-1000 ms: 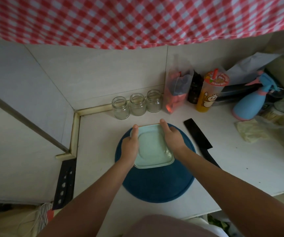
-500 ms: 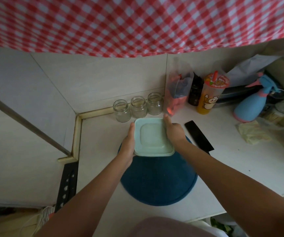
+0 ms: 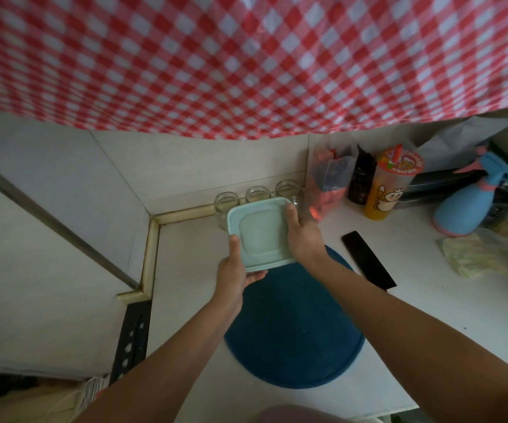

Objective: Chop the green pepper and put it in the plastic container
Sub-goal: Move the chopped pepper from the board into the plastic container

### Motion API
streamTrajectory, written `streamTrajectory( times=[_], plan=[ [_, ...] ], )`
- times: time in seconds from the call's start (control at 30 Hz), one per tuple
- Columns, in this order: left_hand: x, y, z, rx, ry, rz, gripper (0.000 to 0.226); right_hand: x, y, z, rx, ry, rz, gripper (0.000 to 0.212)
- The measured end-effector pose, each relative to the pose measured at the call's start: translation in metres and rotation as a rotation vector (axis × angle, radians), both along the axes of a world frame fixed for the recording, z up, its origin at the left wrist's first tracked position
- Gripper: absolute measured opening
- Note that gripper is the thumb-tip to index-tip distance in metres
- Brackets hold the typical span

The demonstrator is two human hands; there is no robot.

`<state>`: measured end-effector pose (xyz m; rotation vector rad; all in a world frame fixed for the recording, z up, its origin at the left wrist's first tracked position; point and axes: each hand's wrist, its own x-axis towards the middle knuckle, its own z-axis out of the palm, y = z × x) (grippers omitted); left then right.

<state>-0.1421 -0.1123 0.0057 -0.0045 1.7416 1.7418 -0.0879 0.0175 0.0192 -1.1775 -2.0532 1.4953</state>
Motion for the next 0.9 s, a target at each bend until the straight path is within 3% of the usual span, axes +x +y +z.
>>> streamTrajectory(
  times=[0.23, 0.37, 0.63, 0.83, 0.9],
  plan=[
    [-0.021, -0.011, -0.001, 0.018, -0.019, 0.039, 0.047, -0.027, -0.007, -0.003, -0.004, -0.061, 0.057, 0.069],
    [-0.054, -0.028, -0.007, -0.001, -0.045, 0.115, 0.048, -0.033, -0.006, -0.010, 0.029, -0.203, 0.203, 0.060],
    [-0.136, -0.072, -0.032, -0.143, -0.225, 0.286, 0.063, 0.006, 0.031, -0.048, 0.303, -0.730, 0.469, 0.030],
    [-0.155, -0.066, -0.037, -0.159, -0.263, 0.293, 0.065, 0.011, 0.033, -0.067, 0.328, -0.812, 0.483, 0.024],
    [-0.161, -0.059, -0.036, -0.147, -0.267, 0.314, 0.063, 0.011, 0.033, -0.073, 0.347, -0.822, 0.486, 0.032]
  ],
)
